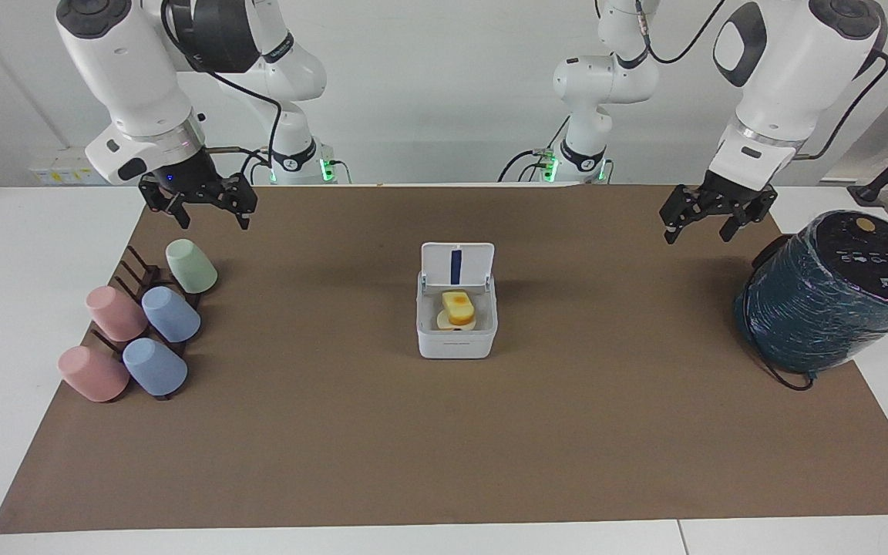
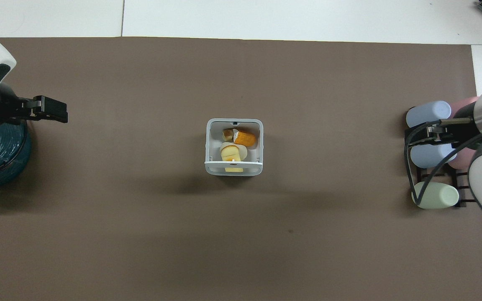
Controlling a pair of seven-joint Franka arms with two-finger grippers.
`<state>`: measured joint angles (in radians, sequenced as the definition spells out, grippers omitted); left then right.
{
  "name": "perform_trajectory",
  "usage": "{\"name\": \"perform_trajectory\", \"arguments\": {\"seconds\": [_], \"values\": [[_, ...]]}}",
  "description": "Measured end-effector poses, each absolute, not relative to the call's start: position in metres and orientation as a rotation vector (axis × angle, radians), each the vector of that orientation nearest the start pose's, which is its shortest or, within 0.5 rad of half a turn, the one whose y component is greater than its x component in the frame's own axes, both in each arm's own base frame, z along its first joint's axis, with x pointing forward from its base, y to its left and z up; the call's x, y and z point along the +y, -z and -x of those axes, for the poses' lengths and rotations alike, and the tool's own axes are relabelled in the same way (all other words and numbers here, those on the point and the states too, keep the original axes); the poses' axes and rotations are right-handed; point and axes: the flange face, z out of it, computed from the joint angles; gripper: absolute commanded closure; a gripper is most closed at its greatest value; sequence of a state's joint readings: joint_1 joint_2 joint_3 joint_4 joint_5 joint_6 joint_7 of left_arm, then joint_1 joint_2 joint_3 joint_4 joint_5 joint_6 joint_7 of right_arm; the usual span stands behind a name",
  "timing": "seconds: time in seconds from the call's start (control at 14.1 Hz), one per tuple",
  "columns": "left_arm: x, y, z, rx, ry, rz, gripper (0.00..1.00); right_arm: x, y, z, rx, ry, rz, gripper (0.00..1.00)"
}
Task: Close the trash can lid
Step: 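Move the left gripper out from rest toward the white trash can, then reach the left gripper over the trash can to its raised lid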
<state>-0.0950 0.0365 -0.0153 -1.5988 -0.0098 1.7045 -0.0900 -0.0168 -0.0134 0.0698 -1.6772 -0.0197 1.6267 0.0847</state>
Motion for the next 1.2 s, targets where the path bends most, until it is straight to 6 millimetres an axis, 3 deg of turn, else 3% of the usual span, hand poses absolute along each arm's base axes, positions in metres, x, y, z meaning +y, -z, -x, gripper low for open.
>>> {"name": "perform_trajectory", "arguments": {"seconds": [0.42, 0.71, 0.85, 0.99, 1.2], "values": [[-0.066, -0.603, -0.574, 0.035, 0.107, 3.157, 0.00, 0.027, -0.586, -0.552, 0.048, -0.056, 3.164, 0.00], [-0.082, -0.599, -0.570, 0.080, 0.080, 3.158, 0.00, 0.027, -0.586, -0.552, 0.048, -0.056, 3.164, 0.00], [-0.114, -0.593, -0.559, 0.165, 0.034, 3.156, 0.00, 0.027, -0.586, -0.552, 0.048, -0.056, 3.164, 0.00], [-0.161, -0.585, -0.537, 0.218, -0.035, 3.150, 0.00, 0.027, -0.586, -0.552, 0.048, -0.056, 3.164, 0.00], [-0.235, -0.573, -0.489, 0.189, -0.095, 3.132, 0.41, 0.027, -0.586, -0.552, 0.048, -0.056, 3.164, 0.00]]}}
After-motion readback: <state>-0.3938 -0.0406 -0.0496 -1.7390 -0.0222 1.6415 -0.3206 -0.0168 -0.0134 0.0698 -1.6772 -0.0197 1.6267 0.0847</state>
